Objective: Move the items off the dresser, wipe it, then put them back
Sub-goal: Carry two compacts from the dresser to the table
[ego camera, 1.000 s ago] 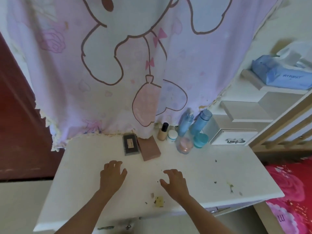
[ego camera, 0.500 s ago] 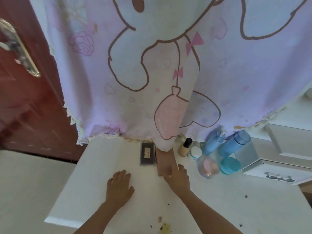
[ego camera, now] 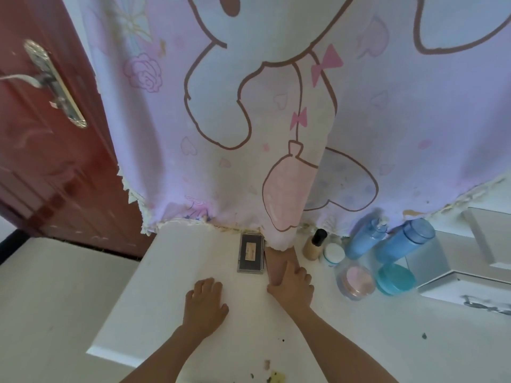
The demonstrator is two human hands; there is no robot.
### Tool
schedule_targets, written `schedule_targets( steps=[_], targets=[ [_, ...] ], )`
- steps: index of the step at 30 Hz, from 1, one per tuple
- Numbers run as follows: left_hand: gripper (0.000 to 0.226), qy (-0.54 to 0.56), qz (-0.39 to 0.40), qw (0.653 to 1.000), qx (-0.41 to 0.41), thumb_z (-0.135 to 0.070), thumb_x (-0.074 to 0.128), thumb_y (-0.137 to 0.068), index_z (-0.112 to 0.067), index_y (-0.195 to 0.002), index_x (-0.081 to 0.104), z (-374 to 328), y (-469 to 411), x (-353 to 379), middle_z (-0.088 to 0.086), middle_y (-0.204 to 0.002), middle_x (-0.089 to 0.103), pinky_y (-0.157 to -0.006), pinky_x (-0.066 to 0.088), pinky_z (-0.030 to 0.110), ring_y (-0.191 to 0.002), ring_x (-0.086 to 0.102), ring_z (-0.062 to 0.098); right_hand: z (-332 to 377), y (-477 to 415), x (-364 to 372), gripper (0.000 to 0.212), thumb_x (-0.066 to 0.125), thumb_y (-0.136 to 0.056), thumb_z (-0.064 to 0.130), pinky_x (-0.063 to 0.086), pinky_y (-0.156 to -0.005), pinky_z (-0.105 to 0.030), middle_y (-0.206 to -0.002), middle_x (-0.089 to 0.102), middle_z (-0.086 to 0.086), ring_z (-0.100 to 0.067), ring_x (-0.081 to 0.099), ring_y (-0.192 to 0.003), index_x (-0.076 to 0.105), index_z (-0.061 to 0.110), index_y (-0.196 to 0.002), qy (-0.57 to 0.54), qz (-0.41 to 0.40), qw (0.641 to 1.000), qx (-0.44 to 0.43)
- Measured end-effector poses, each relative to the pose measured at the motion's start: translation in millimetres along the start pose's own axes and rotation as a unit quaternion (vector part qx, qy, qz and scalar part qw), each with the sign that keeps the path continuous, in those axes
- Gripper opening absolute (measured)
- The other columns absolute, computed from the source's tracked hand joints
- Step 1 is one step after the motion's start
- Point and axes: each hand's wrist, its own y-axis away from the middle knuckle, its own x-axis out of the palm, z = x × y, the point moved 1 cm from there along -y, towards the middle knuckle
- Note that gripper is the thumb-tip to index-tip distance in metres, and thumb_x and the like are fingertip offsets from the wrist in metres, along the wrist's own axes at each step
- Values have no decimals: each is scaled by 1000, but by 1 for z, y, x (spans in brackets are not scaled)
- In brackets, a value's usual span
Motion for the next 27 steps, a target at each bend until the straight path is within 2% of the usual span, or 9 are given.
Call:
schedule_targets(
  steps=[2, 3, 6, 9, 13, 18, 22, 27],
  targets=[
    [38, 49, -16, 998, -38, -35, 54, -80, -11, -110, 56, -11, -5, -12, 8, -104, 62, -77, 50, 38, -95, 61, 26, -7, 4, -3, 77, 60, -74, 42, 36, -91, -34, -127, 38, -9, -27, 39, -114, 22, 20, -136, -18, 5, 1000, -1],
    [43, 56, -16, 996, -63, -37, 47, -89, -11, -123, 48, -18, -11, -17, 8, -115, 57, -86, 45, 35, -106, 54, 25, -12, 7, -5, 79, 60, -74, 41, 35, -93, -34, -129, 36, -8, -27, 38, -115, 18, 22, -139, -27, 4, 1000, -5],
    [64, 72, -51, 994, -71, -48, 42, -90, -14, -140, 25, -45, -29, -27, 8, -132, 43, -95, 38, 33, -119, 43, 25, -26, 20, -12, 81, 59, -74, 41, 34, -94, -34, -133, 33, -6, -26, 36, -117, 16, 25, -141, -42, -7, 999, -27],
    [86, 102, -74, 989, -73, -58, 49, -83, -12, -146, 14, -76, -48, -30, 12, -140, 34, -97, 37, 36, -126, 37, 28, -40, 35, -20, 78, 59, -74, 42, 34, -94, -32, -135, 32, -4, -24, 36, -118, 20, 25, -139, -50, -23, 998, -32],
    [100, 101, -39, 989, -101, -63, 54, -77, -13, -147, 2, -92, -65, -26, 16, -144, 24, -99, 36, 37, -127, 34, 30, -57, 52, -27, 78, 60, -74, 44, 35, -96, -31, -135, 32, -1, -22, 36, -119, 20, 26, -139, -65, -51, 996, -29],
    [93, 83, -20, 991, -105, -52, 55, -81, -12, -146, 2, -83, -78, -21, 15, -133, 39, -95, 39, 38, -121, 40, 29, -70, 60, -35, 79, 61, -73, 45, 34, -95, -30, -133, 32, 0, -20, 35, -117, 20, 28, -139, -76, -75, 994, -23],
    [89, 101, -12, 989, -105, -43, 56, -81, -12, -146, 3, -76, -72, -22, 15, -133, 39, -94, 39, 36, -122, 37, 30, -70, 59, -32, 79, 60, -73, 46, 35, -95, -31, -132, 33, -1, -21, 36, -116, 20, 27, -139, -78, -66, 995, -8],
    [93, 169, -16, 980, -103, -35, 61, -77, -14, -146, 3, -63, -56, -21, 15, -126, 42, -89, 42, 35, -115, 40, 30, -63, 57, -24, 77, 59, -74, 43, 32, -96, -32, -135, 31, -2, -22, 34, -120, 21, 27, -139, -66, -36, 997, -30]
  ],
)
